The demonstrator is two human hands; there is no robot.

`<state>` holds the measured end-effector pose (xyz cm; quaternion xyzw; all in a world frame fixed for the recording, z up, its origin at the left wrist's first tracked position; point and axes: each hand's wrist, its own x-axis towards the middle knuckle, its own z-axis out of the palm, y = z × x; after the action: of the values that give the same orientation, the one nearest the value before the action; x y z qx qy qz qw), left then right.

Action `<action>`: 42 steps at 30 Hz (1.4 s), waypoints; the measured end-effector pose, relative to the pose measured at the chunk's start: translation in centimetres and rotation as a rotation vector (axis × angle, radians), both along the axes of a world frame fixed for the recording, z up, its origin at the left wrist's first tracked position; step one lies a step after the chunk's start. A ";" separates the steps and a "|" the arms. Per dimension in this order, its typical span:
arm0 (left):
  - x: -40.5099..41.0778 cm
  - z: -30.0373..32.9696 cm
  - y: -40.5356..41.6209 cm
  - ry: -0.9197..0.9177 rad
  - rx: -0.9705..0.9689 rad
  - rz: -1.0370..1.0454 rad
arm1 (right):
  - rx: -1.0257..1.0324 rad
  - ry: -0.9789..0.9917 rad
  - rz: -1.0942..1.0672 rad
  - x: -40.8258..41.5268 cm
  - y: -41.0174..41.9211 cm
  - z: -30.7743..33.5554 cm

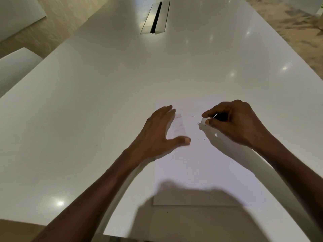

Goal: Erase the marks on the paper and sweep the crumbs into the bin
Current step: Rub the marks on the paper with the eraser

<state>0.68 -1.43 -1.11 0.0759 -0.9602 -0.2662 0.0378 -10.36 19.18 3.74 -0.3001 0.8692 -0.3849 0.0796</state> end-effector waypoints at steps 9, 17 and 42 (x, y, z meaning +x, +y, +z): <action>1.4 -0.2 -0.7 -0.252 -0.203 -0.063 | 0.072 0.013 0.240 3.3 -1.4 -0.7; 1.1 -0.7 -1.1 -0.240 -0.273 -0.084 | 0.130 0.140 0.290 2.8 -3.1 -1.8; 1.1 0.1 -0.6 -0.282 -0.262 -0.103 | 0.040 0.312 0.331 -1.6 -6.2 -3.0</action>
<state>1.76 -1.99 -0.99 0.0578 -0.9850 -0.1271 -0.1013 -11.92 12.98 0.71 -0.4928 0.8174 -0.2980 0.0122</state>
